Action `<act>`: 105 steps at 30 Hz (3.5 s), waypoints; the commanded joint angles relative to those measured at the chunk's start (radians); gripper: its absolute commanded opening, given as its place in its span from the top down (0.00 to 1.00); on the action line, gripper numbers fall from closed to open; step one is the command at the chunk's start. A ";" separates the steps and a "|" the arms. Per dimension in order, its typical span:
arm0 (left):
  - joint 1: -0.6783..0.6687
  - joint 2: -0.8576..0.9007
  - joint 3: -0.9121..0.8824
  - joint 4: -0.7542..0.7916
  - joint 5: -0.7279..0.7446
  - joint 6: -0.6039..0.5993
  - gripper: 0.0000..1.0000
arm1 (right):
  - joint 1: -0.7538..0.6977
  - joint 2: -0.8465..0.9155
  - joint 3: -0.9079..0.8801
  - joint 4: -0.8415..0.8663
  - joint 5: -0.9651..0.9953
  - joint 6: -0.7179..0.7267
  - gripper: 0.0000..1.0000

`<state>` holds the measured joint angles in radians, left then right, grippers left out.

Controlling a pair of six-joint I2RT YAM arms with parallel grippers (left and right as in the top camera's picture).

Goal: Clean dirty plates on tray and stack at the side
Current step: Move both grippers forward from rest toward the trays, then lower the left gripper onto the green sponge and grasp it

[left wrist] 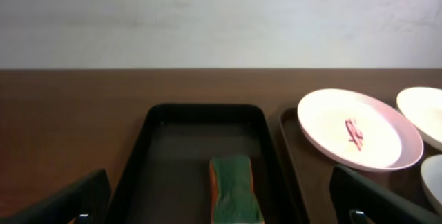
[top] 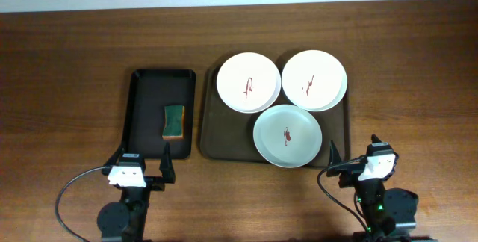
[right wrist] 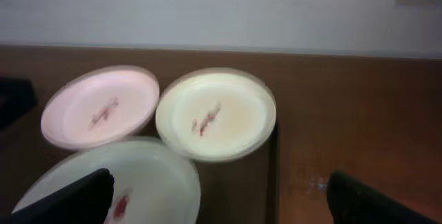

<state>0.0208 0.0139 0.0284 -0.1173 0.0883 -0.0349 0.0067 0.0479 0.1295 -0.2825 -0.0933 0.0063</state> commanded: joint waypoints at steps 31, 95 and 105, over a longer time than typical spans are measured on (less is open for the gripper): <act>0.000 1.018 0.842 -0.570 0.002 -0.010 0.01 | -0.007 1.149 0.908 -0.684 -0.165 0.054 0.01; -0.108 1.710 0.920 -0.288 0.013 0.005 1.00 | -0.007 1.152 0.908 -0.660 -0.158 0.054 0.01; -0.108 1.625 0.920 -0.299 0.013 0.004 1.00 | -0.007 1.284 0.908 -0.658 -0.158 0.054 0.00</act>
<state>-0.0849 1.7161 0.9405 -0.4114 0.1009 -0.0196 0.0059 1.2896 1.0176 -0.9459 -0.2501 0.0563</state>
